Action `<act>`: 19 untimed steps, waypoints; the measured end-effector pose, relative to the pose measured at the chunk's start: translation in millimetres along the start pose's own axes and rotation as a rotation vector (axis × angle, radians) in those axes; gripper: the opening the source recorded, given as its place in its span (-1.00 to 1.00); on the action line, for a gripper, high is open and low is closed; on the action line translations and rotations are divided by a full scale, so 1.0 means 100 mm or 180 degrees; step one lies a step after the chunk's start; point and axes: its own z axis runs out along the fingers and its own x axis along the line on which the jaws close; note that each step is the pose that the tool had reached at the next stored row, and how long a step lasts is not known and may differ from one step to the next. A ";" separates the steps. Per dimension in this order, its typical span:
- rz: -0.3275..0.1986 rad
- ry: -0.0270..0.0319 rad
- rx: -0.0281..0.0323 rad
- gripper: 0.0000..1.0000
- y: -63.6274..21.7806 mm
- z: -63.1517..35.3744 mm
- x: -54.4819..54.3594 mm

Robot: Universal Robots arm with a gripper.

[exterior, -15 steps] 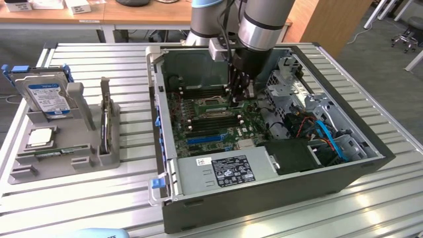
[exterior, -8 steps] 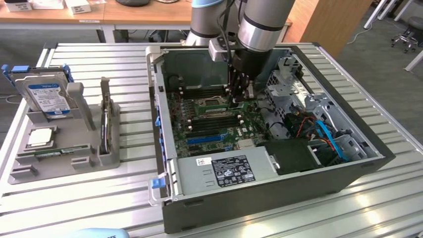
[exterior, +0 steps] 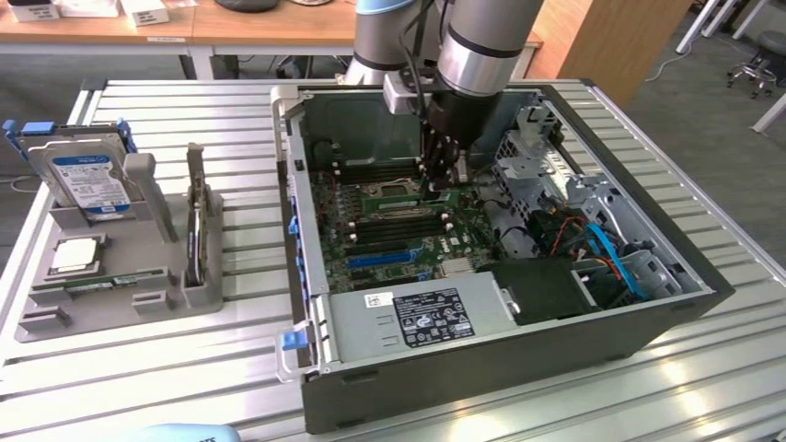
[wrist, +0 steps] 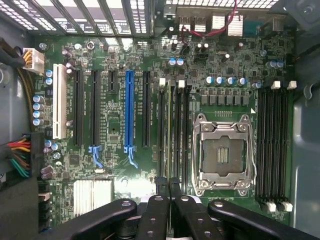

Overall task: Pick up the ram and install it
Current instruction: 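Insert the ram into the slot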

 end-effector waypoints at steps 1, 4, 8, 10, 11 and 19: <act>0.0001 0.0000 0.0000 -0.76 0.003 0.002 0.00; 0.0001 0.0000 0.0000 -0.76 0.003 0.004 0.00; 0.0001 -0.0002 0.0001 -0.76 0.003 0.016 0.00; 0.0001 0.0000 0.0000 -0.76 0.002 0.038 0.00; 0.0001 0.0000 0.0000 -0.76 0.001 0.051 0.00; 0.0001 0.0000 0.0000 -0.76 -0.002 0.159 0.00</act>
